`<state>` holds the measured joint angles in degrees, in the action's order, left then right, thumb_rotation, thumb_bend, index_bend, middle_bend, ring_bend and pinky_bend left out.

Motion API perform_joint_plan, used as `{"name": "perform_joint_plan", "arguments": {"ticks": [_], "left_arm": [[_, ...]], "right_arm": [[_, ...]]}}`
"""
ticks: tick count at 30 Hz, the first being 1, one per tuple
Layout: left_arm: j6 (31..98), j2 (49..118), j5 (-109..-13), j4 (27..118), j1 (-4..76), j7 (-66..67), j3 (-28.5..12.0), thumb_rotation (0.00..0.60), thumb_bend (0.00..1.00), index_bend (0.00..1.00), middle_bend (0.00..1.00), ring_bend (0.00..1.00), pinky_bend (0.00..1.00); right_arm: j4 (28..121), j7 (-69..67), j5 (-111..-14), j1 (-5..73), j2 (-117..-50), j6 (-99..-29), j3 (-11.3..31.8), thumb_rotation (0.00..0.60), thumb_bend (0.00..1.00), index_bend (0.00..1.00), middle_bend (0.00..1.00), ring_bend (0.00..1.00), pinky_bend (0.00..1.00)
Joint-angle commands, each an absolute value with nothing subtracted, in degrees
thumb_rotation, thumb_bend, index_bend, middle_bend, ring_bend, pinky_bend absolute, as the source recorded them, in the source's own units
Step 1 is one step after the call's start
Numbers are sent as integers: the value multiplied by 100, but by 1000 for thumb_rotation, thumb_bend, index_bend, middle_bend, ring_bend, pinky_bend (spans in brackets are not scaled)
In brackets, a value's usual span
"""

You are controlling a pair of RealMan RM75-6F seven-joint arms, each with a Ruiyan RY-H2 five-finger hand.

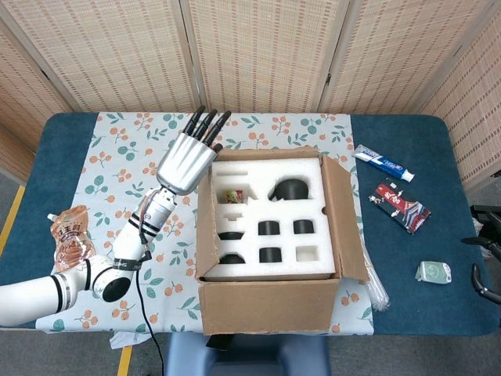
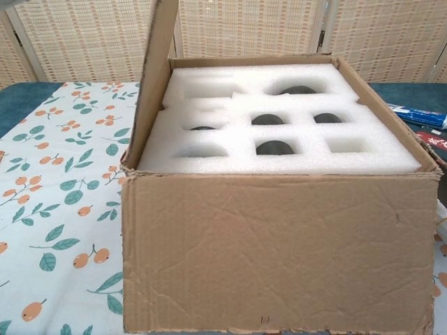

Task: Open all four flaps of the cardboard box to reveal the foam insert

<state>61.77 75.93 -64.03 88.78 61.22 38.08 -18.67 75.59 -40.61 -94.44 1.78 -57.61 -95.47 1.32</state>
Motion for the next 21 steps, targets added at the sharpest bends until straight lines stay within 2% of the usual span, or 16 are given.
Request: {"name": "perform_joint_plan", "arguments": {"ticks": [1, 12, 21], "left_arm": [[6224, 7455, -6324, 8823, 6007, 3651, -1909, 600, 1000, 588, 34, 0, 0], [6099, 7081, -5810, 8429, 5580, 3127, -1864, 600, 1000, 539, 39, 0, 0], [5945, 6956, -5545, 8111, 5352, 2685, -1854, 600, 1000, 419, 39, 0, 0]], "right_arm": [[7592, -4019, -9428, 168, -5761, -9561, 135, 387, 651, 290, 0, 0, 0], [7643, -3887, -9364, 76, -5800, -9632, 131, 387, 651, 291, 0, 0, 0], [7682, -3823, -9321, 82, -5817, -9546, 130, 389, 651, 291, 0, 0, 0]]}}
